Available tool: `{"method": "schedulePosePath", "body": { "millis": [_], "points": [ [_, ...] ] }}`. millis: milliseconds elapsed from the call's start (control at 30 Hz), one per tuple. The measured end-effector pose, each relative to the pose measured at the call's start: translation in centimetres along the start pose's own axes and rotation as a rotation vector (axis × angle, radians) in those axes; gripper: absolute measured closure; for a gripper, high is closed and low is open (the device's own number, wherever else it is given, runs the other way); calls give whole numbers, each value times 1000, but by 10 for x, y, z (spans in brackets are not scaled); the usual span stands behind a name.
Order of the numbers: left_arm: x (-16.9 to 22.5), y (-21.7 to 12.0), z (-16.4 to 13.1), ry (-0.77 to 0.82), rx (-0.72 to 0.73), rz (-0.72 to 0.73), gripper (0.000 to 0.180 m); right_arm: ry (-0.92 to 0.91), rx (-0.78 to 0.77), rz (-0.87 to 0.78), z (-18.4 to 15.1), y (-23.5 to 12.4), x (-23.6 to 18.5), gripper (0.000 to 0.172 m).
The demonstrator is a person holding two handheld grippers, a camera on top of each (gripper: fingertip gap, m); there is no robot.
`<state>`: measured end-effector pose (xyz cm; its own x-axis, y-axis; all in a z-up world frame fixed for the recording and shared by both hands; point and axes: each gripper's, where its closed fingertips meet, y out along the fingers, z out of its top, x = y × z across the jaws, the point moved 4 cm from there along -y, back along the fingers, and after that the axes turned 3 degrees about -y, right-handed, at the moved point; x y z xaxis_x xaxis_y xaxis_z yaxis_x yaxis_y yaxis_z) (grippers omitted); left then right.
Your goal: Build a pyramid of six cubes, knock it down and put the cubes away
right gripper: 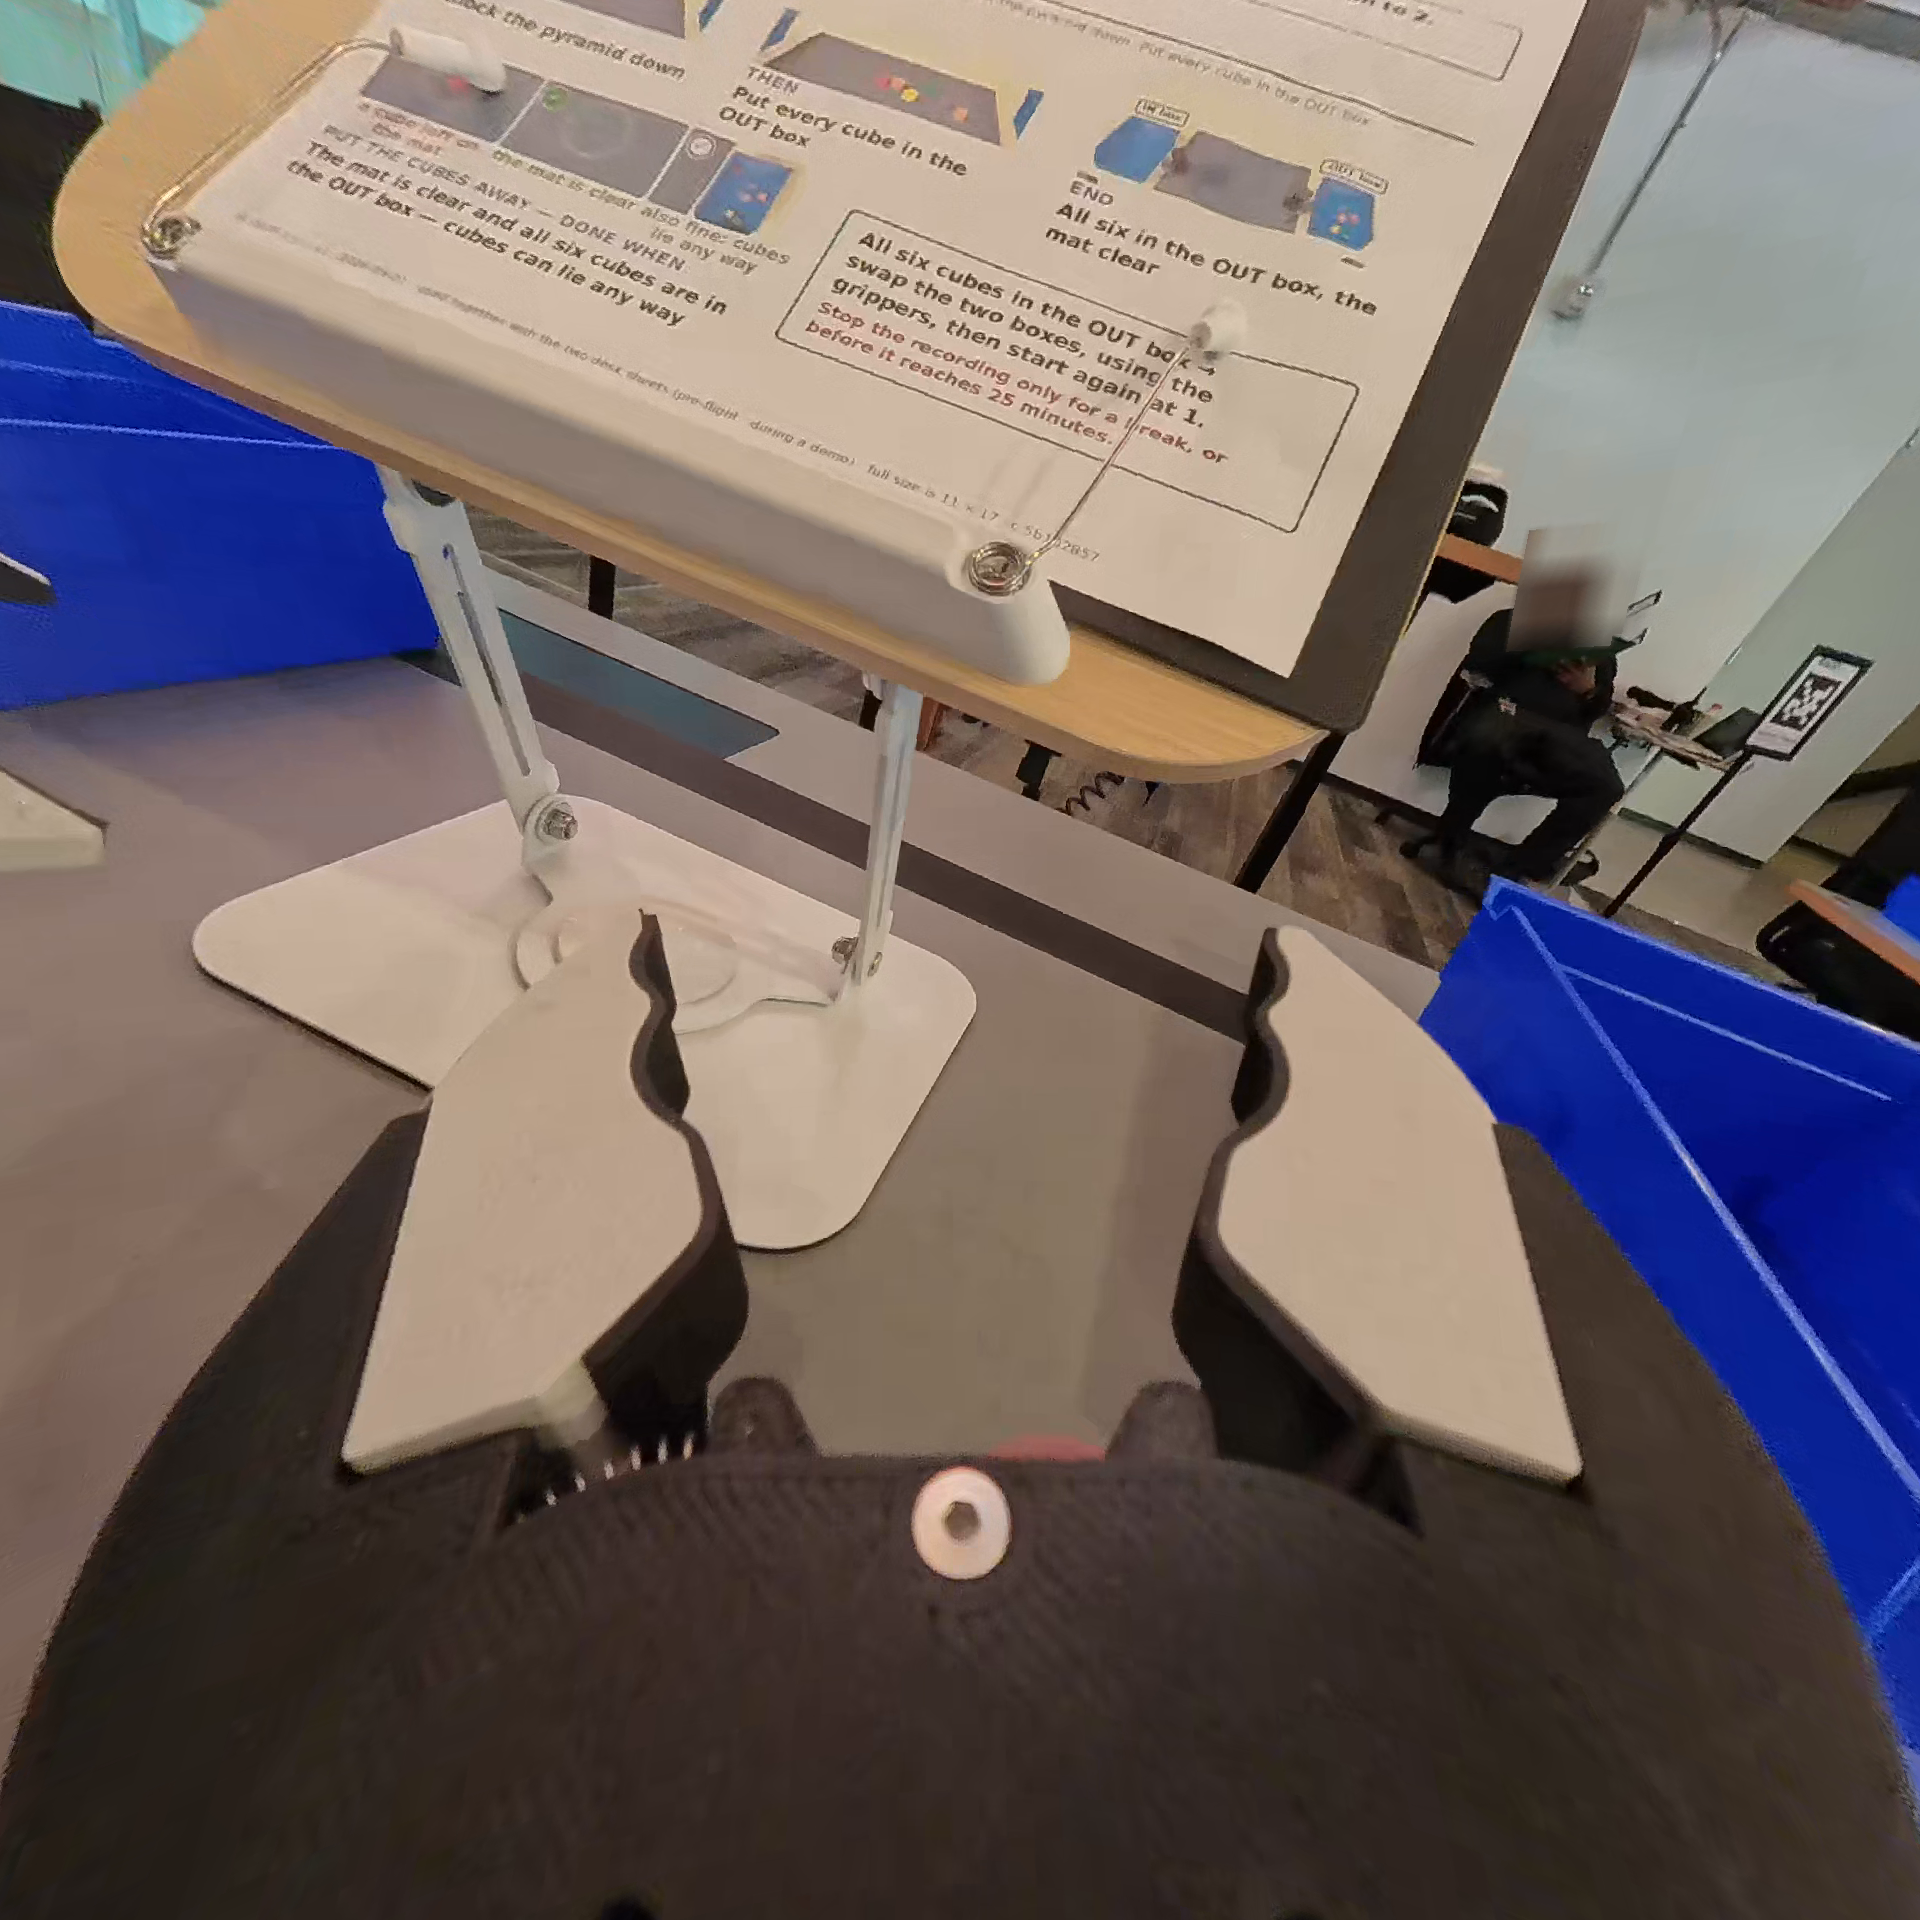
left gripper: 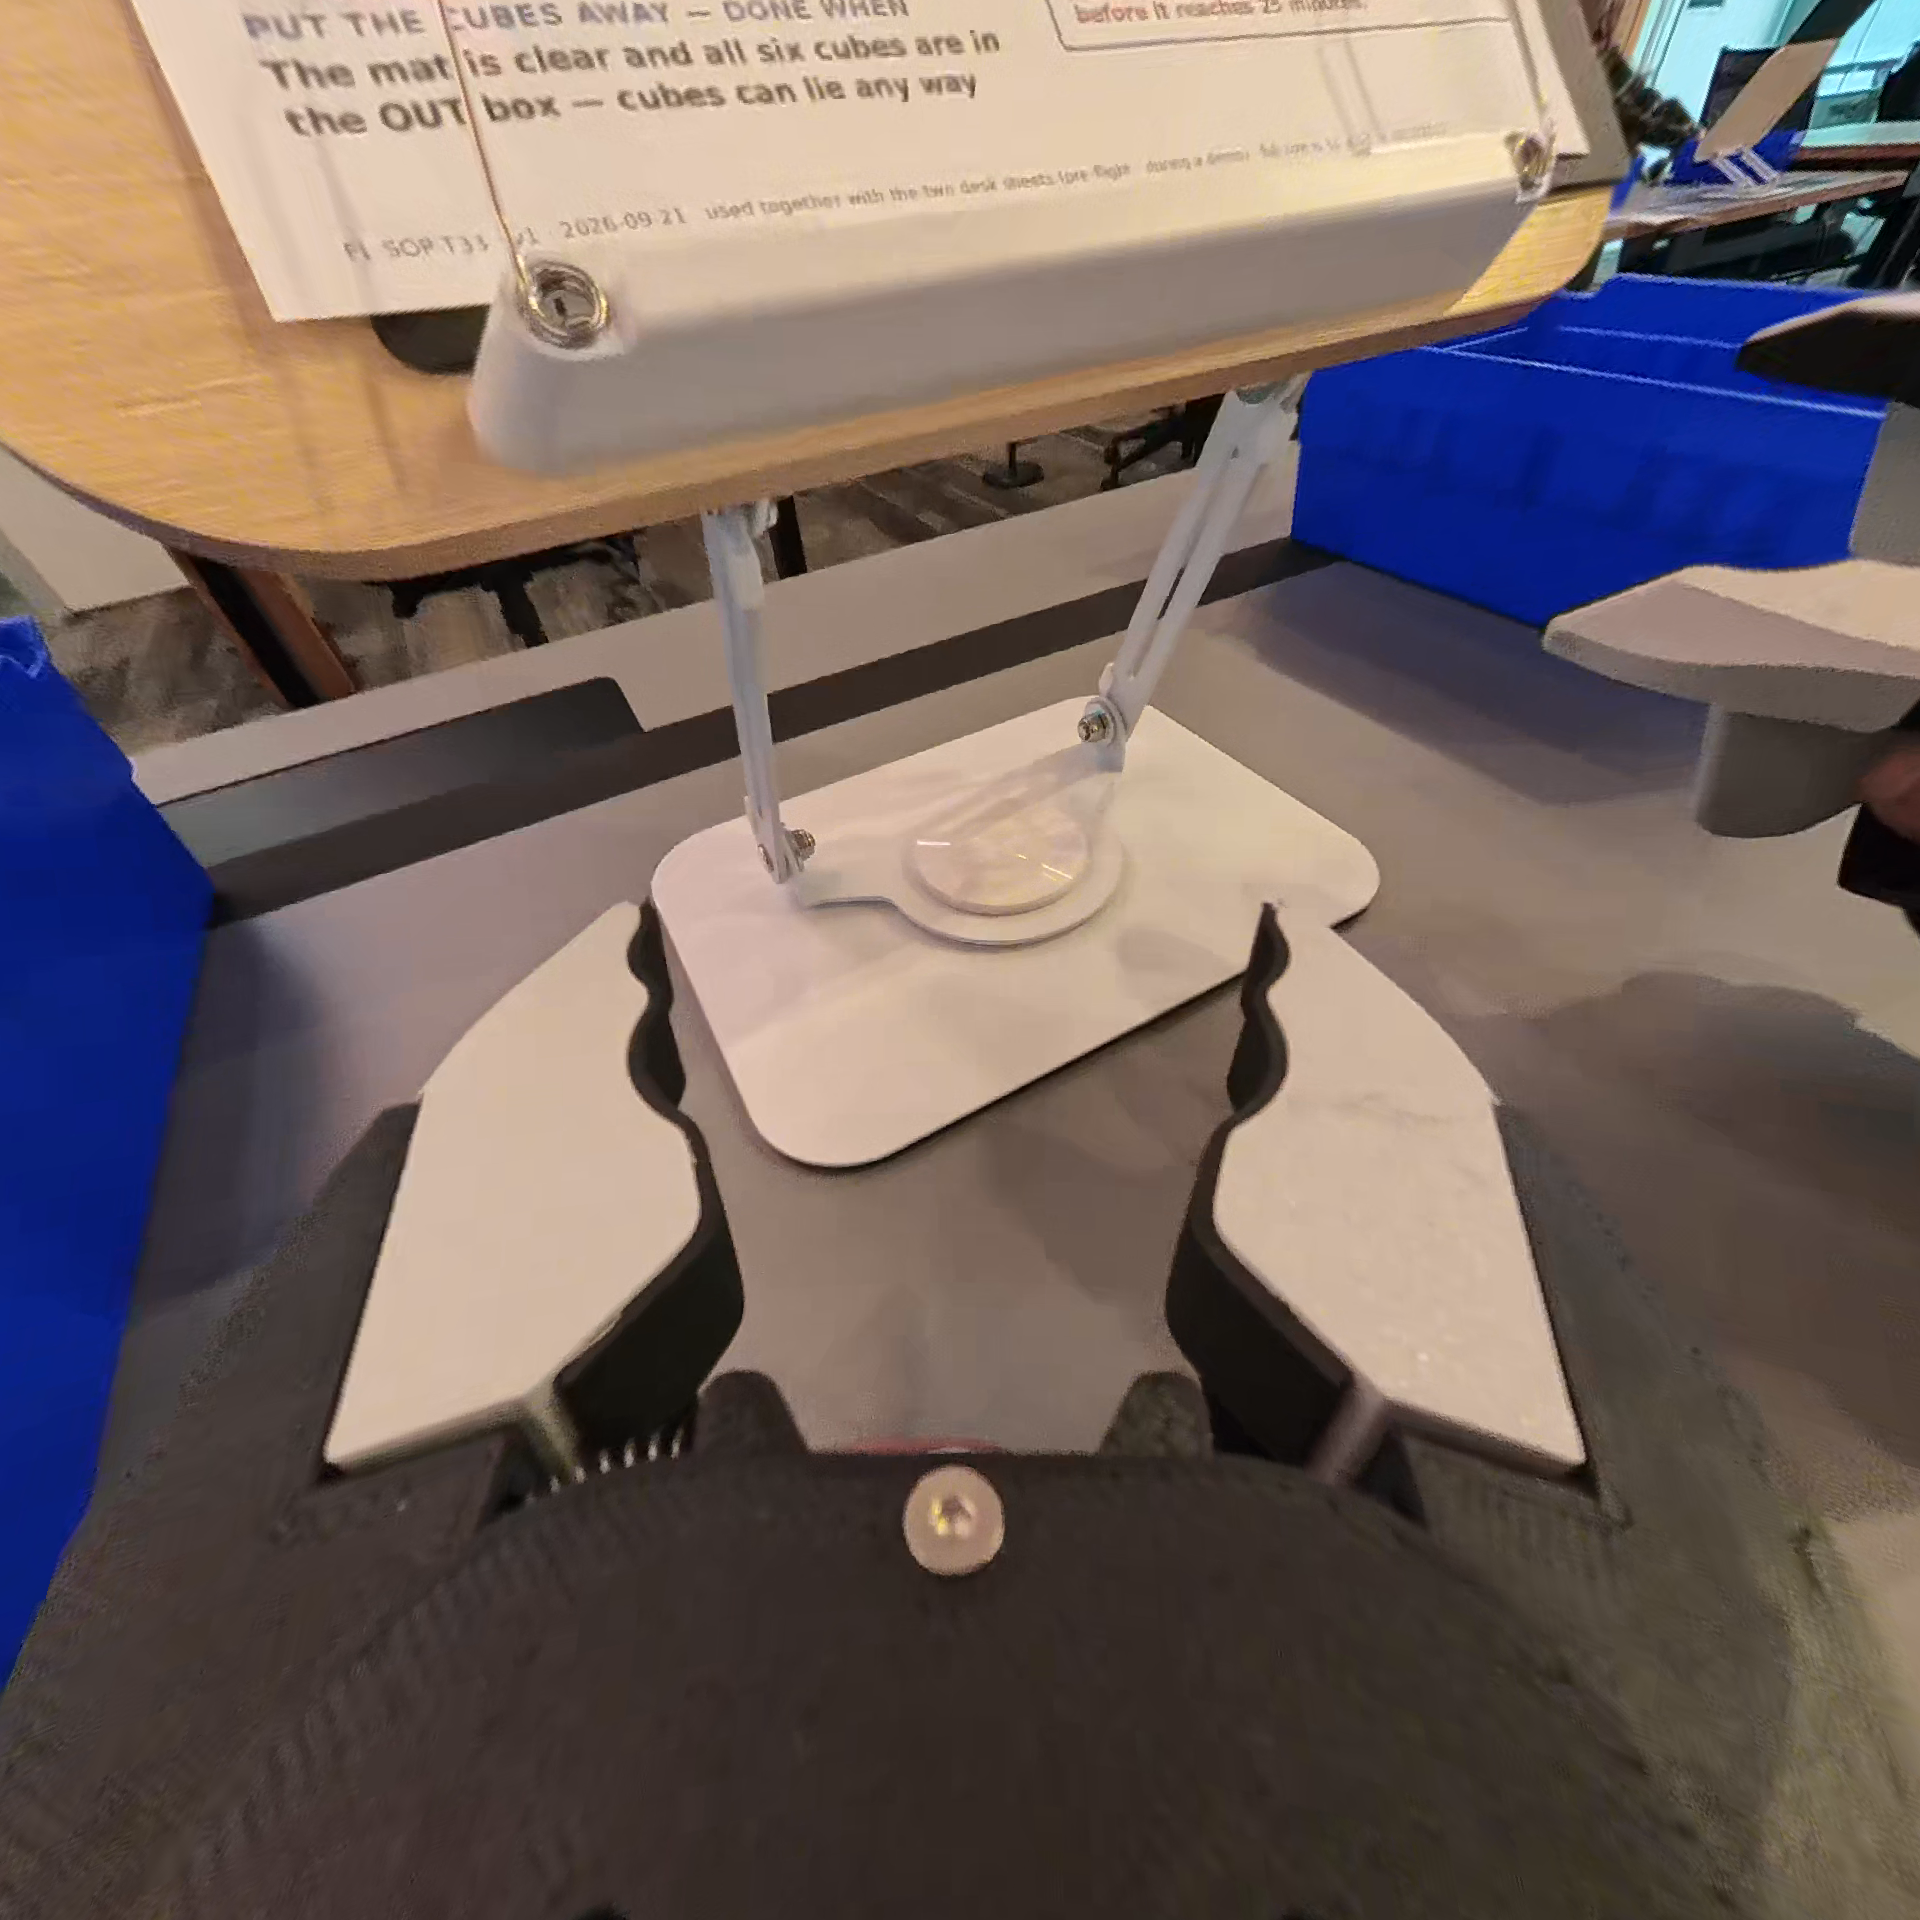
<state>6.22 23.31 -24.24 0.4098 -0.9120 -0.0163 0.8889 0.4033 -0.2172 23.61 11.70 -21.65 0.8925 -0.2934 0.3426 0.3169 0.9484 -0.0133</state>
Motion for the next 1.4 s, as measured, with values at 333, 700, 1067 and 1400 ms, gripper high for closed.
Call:
{"method": "schedulePosePath", "body": {
  "millis": [333,700,1067,1400],
  "points": [
    [-12,-12,-3,68,37,65,78,113,-67,-33,-24,3,16,61],
    [-6,-14,-13,-71,-13,-32,72,187,-44,115,-22,-6,-11,59],
    [-6,-20,-5,-29,15,-5,72,166,-57,86,-22,-16,-16,49],
    [-31,-21,-1,24,9,79,78,-45,-39,78,-26,11,11,60]
  ]
}}
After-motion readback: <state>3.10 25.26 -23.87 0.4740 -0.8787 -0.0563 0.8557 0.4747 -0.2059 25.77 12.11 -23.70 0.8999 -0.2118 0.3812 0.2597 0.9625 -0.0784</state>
